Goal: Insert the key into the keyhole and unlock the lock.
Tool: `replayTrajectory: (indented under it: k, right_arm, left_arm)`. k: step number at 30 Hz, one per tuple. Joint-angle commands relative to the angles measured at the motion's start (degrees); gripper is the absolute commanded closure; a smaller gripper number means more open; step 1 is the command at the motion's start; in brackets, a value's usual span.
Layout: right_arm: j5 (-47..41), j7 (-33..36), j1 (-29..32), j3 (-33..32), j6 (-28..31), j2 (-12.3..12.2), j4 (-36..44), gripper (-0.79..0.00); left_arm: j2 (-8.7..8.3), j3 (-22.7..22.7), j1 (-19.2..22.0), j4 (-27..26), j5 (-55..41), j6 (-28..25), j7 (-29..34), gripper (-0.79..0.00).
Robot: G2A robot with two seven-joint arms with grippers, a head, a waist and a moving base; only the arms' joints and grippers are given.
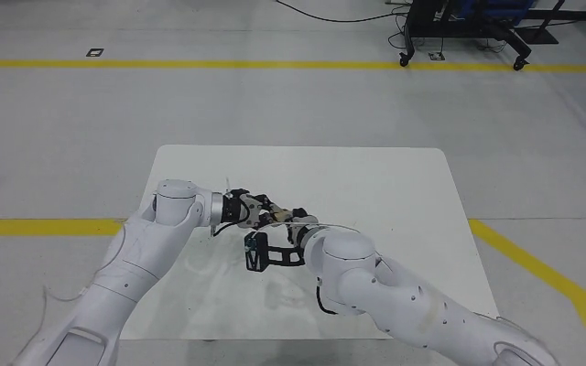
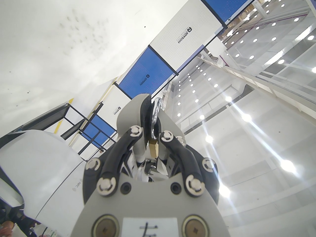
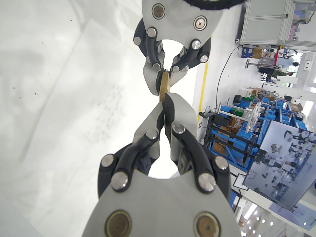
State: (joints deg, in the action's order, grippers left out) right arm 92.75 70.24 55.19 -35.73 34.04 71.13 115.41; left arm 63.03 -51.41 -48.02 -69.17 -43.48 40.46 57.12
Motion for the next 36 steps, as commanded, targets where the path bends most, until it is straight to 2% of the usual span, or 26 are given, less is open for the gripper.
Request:
replayTrajectory:
  k: [1, 3, 4, 5, 6, 13, 21, 34, 36]
  right_arm:
    - [-0.23, 0.22, -0.41, 0.35, -0.22, 0.14, -0.37, 0.000]
    - [-0.48, 0.50, -0.73, 0.51, -0.50, 0.27, -0.36, 0.000]
    - [-0.74, 0.73, -0.78, 0.45, -0.73, 0.34, -0.26, -0.326]
    - [-0.91, 0.92, -0.82, 0.42, -0.92, 0.40, -0.21, -0.428]
    - [-1.21, 1.01, -0.84, 0.32, -1.00, 0.44, -0.08, -0.785]
    - [-4.39, -0.09, 0.12, -2.31, -1.36, 0.43, 1.72, -0.785]
    - [-12.29, -7.01, 4.07, -10.46, -0.60, -0.79, 6.51, -0.785]
    - [-12.29, -7.01, 4.07, -10.46, -0.60, -0.79, 6.51, -0.785]
    - [-16.42, -12.35, 5.46, -12.28, -3.03, -0.76, 5.56, -0.785]
  left_arm:
    - [-0.02, -0.03, -0.03, 0.02, -0.06, -0.13, 0.07, 0.000]
    - [-0.03, -0.04, -0.03, 0.02, -0.06, -0.14, 0.08, 0.000]
    - [-0.04, -0.06, -0.04, 0.04, -0.16, -0.05, 0.11, 0.000]
    - [-0.05, -0.11, -0.03, 0.09, -0.28, -0.04, 0.14, 0.000]
    - [-0.05, -0.20, -0.07, 0.20, -0.61, 0.09, 0.24, 0.000]
    - [-0.08, -0.53, -0.07, 0.35, -1.30, 0.12, 0.05, 0.000]
    - [-0.24, -1.21, -0.14, 0.61, -2.00, -0.16, 0.22, 0.000]
    - [-0.62, -2.13, -0.43, 0.17, -2.30, -1.07, 1.22, 0.000]
    - [-0.73, -2.55, -0.54, 0.07, -2.09, -1.83, 0.68, 0.000]
